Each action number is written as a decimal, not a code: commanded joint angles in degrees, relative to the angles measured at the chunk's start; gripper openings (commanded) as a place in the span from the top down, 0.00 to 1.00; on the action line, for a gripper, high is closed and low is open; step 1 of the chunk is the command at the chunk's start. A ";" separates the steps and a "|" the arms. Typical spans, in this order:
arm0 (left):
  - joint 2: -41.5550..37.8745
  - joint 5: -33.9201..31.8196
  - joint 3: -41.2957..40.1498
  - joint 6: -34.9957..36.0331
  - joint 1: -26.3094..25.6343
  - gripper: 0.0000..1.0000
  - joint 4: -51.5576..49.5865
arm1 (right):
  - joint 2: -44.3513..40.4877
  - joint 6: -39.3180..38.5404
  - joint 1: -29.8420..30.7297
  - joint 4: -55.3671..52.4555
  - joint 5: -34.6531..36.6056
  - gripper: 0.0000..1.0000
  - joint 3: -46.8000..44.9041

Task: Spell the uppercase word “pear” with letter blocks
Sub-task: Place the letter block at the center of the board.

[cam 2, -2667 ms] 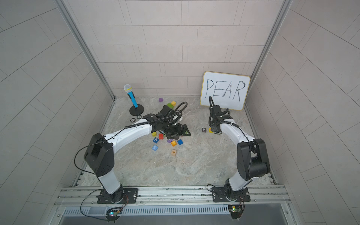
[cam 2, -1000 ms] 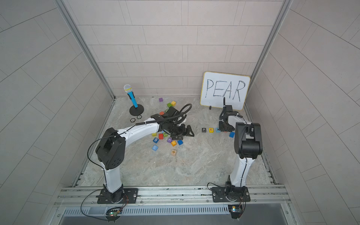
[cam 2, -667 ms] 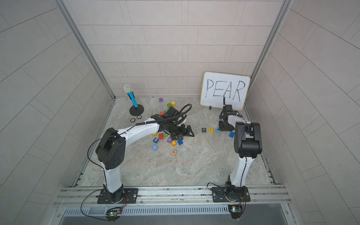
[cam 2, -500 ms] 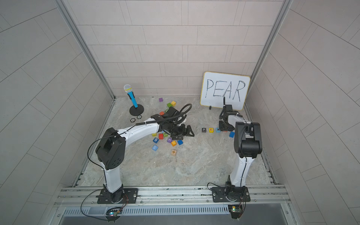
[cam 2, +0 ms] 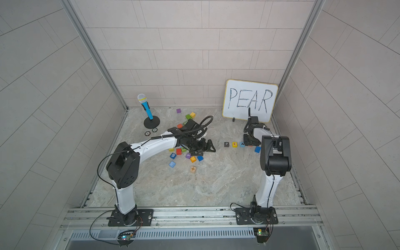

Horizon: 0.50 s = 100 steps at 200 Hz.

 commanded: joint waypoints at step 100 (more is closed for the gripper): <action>-3.44 -0.64 -1.28 1.08 -0.33 0.01 0.41 | -7.23 0.50 0.13 -3.68 0.70 0.53 1.01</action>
